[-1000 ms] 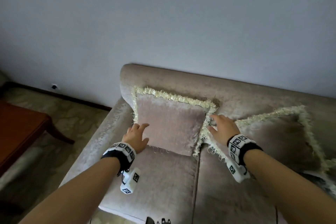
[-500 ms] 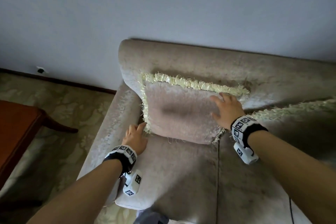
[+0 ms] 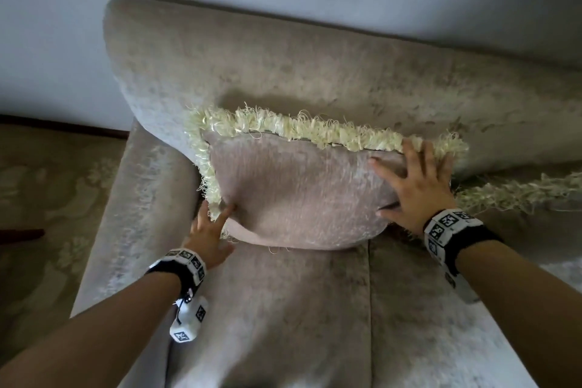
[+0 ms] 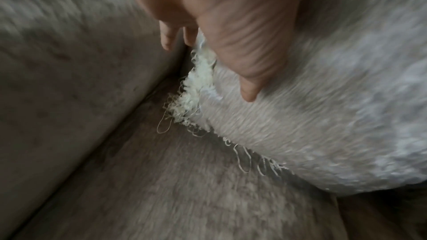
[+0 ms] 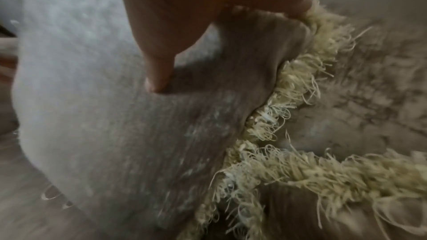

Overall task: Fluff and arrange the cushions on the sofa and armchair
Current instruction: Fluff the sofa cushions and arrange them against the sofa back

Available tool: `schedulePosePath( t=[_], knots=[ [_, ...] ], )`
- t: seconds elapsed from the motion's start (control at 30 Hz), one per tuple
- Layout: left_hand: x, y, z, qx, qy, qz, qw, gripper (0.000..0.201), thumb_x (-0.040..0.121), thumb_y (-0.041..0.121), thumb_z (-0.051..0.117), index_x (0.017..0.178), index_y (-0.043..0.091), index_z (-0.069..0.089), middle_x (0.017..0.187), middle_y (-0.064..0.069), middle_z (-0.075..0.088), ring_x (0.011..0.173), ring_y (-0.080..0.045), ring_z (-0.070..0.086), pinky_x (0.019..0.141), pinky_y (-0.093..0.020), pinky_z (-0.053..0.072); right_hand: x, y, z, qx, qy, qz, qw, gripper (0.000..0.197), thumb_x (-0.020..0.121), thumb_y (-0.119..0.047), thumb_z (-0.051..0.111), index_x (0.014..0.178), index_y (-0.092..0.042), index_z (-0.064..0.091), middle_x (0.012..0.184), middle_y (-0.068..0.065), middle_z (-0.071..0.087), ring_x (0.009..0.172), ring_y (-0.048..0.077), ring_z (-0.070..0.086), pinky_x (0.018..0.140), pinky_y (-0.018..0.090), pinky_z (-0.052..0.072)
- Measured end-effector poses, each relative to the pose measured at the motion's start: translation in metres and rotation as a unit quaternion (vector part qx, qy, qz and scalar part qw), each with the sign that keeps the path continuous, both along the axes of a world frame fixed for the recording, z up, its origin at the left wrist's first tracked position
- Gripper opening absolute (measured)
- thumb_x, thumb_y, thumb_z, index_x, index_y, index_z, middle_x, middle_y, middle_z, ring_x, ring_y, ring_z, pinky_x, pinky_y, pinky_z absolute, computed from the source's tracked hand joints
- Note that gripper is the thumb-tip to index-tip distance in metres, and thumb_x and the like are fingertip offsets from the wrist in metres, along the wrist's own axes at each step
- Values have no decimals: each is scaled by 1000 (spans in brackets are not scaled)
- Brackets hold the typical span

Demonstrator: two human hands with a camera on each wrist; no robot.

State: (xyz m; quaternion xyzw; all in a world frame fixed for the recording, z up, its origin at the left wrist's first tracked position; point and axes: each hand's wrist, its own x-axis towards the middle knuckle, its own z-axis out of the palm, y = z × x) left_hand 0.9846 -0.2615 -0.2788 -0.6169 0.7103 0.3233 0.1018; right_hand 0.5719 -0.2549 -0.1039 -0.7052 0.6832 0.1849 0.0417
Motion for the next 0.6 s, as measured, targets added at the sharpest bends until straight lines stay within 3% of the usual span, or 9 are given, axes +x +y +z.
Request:
schedulePosePath(
  t=[0.07,0.13,0.27,0.33,0.4,0.43,0.5,0.53,0.6],
  knots=[
    [2,2,-19,-6,30,11,999,108,67,45,77,145,50,4,153,-23,3,137,-49,23,107,-53,34,-5,-10,-5,9,-7,-1,1000,112,58,-73,73,146,-54,8,157,20,2,141,51,-6,106,76,-1],
    [2,1,-43,-13,85,50,995,112,60,48,80,145,48,6,148,-23,14,134,-47,30,104,-52,39,-9,-18,-19,3,-19,-10,1000,113,53,-73,77,145,-52,13,155,22,8,140,52,0,106,76,0],
    [-8,-7,-81,-16,144,102,984,118,47,62,81,144,26,24,128,-17,39,118,-31,42,102,-44,41,-18,-15,-52,-77,-58,7,995,113,49,-65,83,143,-41,25,147,29,22,132,58,18,102,79,9],
    [-17,-8,-96,-18,141,121,982,109,43,61,83,131,15,41,110,-12,45,99,-18,39,93,-34,39,-25,-9,-73,-117,-63,23,991,113,53,-62,82,145,-37,21,142,31,24,128,57,21,99,79,11],
    [-24,-7,-121,-23,120,111,986,88,46,68,73,109,11,54,99,-11,49,94,-17,37,92,-29,34,-28,-4,-90,-152,-57,32,986,113,53,-55,81,144,-36,17,140,32,24,126,55,22,99,80,13],
    [-25,-5,-136,-18,110,107,988,73,50,72,68,93,14,57,91,-9,53,92,-20,42,95,-31,37,-28,-1,-98,-163,-55,30,985,114,51,-51,82,142,-36,15,139,31,23,125,54,23,99,80,12],
    [-23,-2,-162,-21,101,92,990,58,61,80,59,67,24,45,68,-1,52,77,-22,51,88,-40,45,-26,2,-108,-182,-47,26,982,113,51,-49,80,142,-37,14,138,30,22,124,53,23,99,80,10],
    [-23,-2,-169,-23,93,81,992,56,64,80,57,65,25,44,64,-1,52,73,-23,53,84,-43,46,-26,3,-111,-186,-41,25,981,112,52,-50,78,143,-38,13,138,29,22,124,52,24,99,80,9],
    [-22,-5,-172,-37,67,72,994,55,69,70,60,75,15,57,75,-10,60,80,-31,56,86,-46,47,-27,4,-112,-178,-28,21,983,113,55,-53,76,146,-40,11,139,28,21,125,52,25,98,82,9]
  ],
)
